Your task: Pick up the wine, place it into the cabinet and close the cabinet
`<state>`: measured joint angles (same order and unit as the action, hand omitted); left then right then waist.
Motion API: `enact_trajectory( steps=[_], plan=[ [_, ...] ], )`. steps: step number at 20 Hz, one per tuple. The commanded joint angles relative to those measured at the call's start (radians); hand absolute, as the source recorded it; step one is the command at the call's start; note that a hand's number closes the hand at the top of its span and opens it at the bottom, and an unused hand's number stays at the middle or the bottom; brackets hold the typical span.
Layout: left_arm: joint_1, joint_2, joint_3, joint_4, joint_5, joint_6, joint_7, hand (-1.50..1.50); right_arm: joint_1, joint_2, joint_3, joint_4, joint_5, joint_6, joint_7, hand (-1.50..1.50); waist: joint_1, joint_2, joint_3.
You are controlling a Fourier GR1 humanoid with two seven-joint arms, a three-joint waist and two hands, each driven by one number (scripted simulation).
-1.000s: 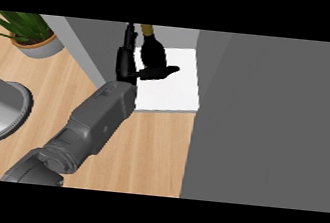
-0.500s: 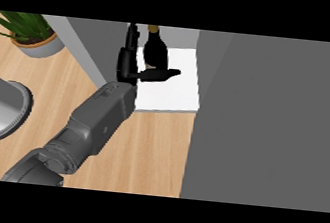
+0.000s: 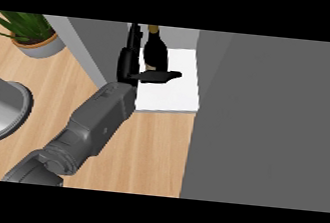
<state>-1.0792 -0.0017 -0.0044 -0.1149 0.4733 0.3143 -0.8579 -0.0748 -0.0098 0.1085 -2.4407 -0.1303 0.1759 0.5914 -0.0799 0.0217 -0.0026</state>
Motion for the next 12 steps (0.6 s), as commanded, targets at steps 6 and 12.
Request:
enact_trajectory(
  steps=[6,12],
  plan=[
    [0.066,0.002,-0.025,-0.054,0.08,-0.099,0.005,-1.5,0.0,0.009,0.0,-0.023,-0.025,-0.022,0.01,-1.5,0.034,-0.014,0.002],
    [0.177,0.002,-0.171,-0.152,0.205,-0.046,-0.009,-1.5,-0.058,0.007,0.055,-0.046,0.023,-0.058,0.081,-1.5,0.011,-0.018,0.001]
  ],
)
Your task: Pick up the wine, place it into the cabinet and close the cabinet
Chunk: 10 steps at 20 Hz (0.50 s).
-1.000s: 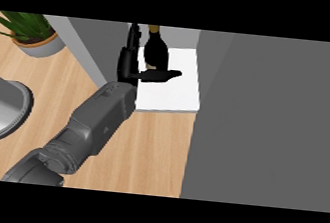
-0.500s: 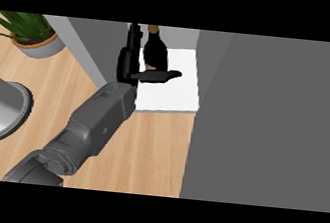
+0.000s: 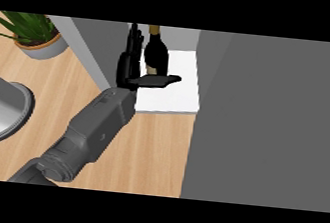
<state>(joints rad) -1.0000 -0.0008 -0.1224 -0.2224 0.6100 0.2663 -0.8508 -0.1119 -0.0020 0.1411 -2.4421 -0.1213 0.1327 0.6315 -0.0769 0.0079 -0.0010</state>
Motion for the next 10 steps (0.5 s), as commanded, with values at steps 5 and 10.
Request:
enact_trajectory(
  steps=[5,10],
  plan=[
    [0.201,0.001,-0.24,-0.26,0.148,0.085,0.047,-1.5,0.048,-0.005,0.005,-0.102,0.007,-0.022,0.049,-1.5,0.041,-0.011,0.001],
    [0.333,0.001,-0.478,-0.532,0.247,0.304,0.075,-1.5,0.059,0.001,0.04,-0.045,0.071,-0.035,-0.026,-1.5,0.051,-0.012,0.001]
  ],
)
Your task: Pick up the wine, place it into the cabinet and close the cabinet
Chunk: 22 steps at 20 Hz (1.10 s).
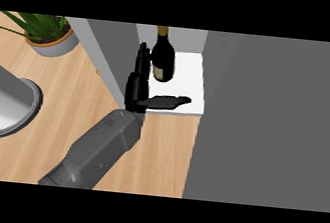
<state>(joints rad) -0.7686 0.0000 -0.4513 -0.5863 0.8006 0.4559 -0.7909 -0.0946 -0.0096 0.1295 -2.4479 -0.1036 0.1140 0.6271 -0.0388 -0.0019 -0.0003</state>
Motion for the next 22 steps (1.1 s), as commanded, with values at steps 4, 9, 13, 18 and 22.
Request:
enact_trajectory(
  steps=[4,9,13,18,22],
  plan=[
    [0.185,0.0,-0.227,-0.314,0.028,0.206,0.014,-1.5,0.056,-0.029,-0.067,-0.042,-0.055,0.033,-0.041,-1.5,0.027,0.0,0.001],
    [0.309,0.0,-0.272,-0.5,-0.074,0.28,0.048,-1.5,0.06,-0.051,-0.066,-0.13,-0.076,0.021,0.063,-1.5,0.037,-0.002,0.0],
    [0.442,0.024,-0.329,-0.707,-0.137,0.337,0.094,-1.5,0.075,-0.018,-0.024,-0.11,-0.02,0.005,0.017,-1.5,0.044,-0.004,0.001],
    [0.56,0.076,-0.342,-0.879,-0.193,0.382,0.119,-1.5,0.035,-0.042,-0.088,-0.101,-0.069,0.001,0.034,-1.5,0.044,-0.002,0.001],
    [0.647,0.13,-0.406,-1.031,-0.265,0.48,0.198,-1.5,0.021,-0.03,-0.075,-0.062,-0.056,-0.003,0.023,-1.5,0.045,-0.002,0.001]
  ],
)
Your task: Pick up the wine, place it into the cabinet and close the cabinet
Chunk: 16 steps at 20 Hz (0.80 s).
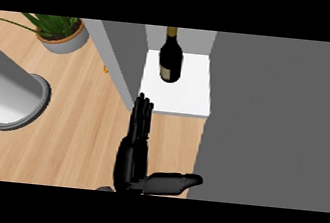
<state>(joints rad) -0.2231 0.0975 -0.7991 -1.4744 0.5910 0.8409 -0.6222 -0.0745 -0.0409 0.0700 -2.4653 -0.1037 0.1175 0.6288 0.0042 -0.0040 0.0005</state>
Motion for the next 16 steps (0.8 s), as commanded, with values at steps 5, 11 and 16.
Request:
enact_trajectory(
  steps=[5,11,16],
  plan=[
    [0.13,0.065,-0.074,-0.285,-0.111,0.099,0.094,-1.5,-0.017,-0.034,-0.079,-0.031,-0.143,0.03,0.037,-1.5,-0.002,0.002,0.0],
    [0.25,0.201,-0.071,-0.375,-0.104,-0.048,0.037,-1.5,0.046,-0.017,-0.023,-0.038,-0.192,0.078,0.047,1.5,-0.002,0.002,0.0],
    [0.295,0.299,-0.021,-0.451,-0.074,-0.13,0.057,-1.5,0.141,-0.04,0.04,-0.131,-0.18,0.148,0.07,1.5,-0.008,0.0,-0.001]
  ],
)
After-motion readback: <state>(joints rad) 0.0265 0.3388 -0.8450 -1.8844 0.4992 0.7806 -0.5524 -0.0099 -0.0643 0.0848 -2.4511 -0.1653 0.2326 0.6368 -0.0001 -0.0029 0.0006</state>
